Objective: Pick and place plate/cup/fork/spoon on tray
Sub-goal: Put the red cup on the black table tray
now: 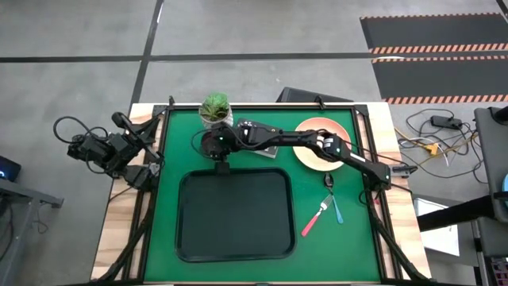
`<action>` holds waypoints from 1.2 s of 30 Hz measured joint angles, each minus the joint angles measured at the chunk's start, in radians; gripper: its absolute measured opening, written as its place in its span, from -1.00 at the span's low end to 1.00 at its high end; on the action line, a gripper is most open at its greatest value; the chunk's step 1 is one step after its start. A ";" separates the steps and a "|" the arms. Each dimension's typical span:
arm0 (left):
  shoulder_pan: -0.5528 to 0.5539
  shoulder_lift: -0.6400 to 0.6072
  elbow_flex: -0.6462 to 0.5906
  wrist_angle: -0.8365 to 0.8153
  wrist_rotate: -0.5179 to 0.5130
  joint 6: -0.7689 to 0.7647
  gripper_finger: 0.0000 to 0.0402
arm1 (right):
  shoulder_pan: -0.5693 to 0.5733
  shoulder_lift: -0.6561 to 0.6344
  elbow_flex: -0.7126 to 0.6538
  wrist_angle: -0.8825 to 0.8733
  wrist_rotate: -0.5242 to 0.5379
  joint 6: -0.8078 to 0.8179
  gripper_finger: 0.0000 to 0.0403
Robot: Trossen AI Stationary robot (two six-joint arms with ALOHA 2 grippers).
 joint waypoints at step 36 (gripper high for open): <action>0.000 0.003 -0.008 0.000 -0.005 -0.028 -1.00 | 0.223 -0.417 -0.285 -0.700 0.170 0.306 -0.96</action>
